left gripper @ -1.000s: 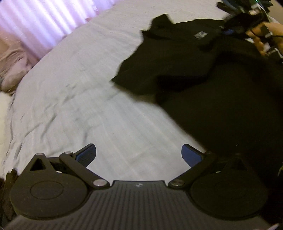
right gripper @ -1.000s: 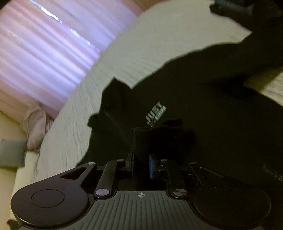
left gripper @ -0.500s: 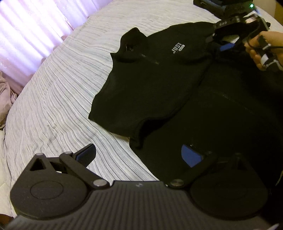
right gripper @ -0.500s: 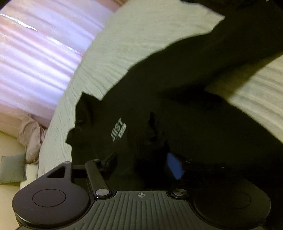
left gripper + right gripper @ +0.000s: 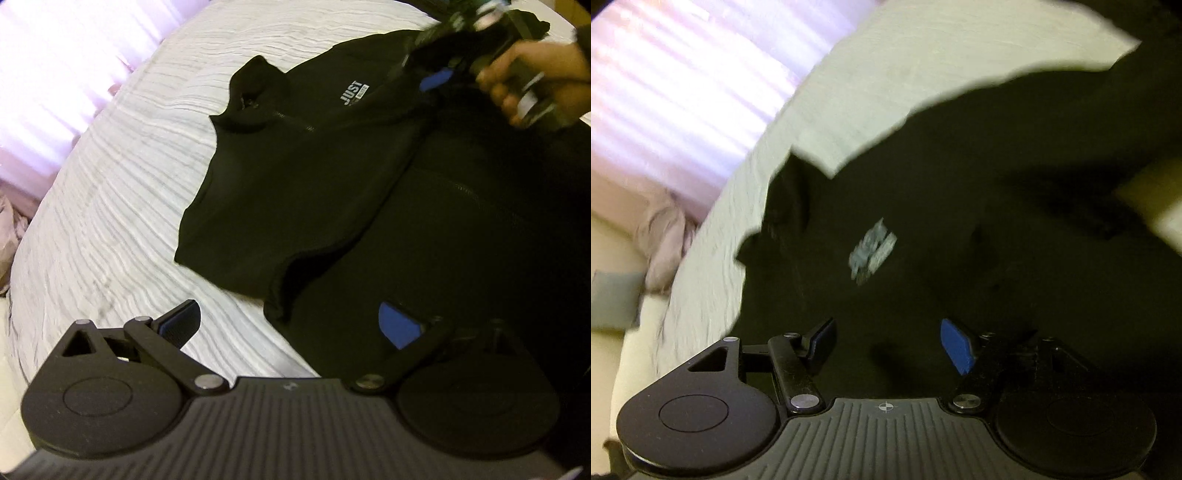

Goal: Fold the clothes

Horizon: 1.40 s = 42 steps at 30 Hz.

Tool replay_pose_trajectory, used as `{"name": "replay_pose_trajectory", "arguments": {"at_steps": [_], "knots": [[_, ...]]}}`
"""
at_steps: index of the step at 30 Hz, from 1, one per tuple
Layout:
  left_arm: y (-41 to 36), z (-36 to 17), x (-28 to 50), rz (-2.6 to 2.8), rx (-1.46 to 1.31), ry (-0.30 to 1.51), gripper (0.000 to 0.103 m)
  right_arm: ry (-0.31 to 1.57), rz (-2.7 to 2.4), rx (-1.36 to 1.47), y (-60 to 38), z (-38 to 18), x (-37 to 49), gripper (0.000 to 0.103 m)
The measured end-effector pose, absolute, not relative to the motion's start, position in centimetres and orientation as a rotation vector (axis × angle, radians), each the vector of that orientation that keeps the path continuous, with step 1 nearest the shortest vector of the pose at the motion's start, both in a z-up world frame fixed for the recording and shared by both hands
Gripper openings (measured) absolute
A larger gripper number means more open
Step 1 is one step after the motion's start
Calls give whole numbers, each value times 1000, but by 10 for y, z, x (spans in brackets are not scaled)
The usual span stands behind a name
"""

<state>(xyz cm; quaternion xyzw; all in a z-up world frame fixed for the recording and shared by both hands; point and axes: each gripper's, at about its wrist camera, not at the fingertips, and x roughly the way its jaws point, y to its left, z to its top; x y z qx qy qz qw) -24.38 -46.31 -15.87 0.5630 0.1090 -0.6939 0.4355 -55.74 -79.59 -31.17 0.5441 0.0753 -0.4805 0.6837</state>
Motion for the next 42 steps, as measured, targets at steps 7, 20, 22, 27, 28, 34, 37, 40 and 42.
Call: {"name": "replay_pose_trajectory", "arguments": {"at_steps": [7,20,22,27,28,34,37,40,42], "knots": [[-488,-163,-292,-1805,1386,259,102,-13,-1430,1220,-753,-283,-715,67],[-497,-202,-389,-1895,1547,229,102,-316,-1826,1282,-748,-318,-975,67],[-497,-202,-395,-1896,1551,214,102,-344,-1803,1308,-754,-324,-983,66],[-497,-196,-392,-1878,1524,222,102,-273,-1813,1241,-768,-294,-968,13],[-496,-194,-389,-1873,1518,225,101,-220,-1813,1197,-773,-282,-956,12],[-486,-179,-361,-1833,1458,249,102,9,-1554,803,-799,-182,-828,12],[-478,-170,-336,-1790,1410,285,102,22,-1295,614,-786,-130,-728,12],[-466,-164,-301,-1732,1360,338,102,37,-1006,473,-757,-93,-617,13],[-457,-163,-277,-1690,1337,373,102,93,-808,433,-730,-95,-544,13]]}}
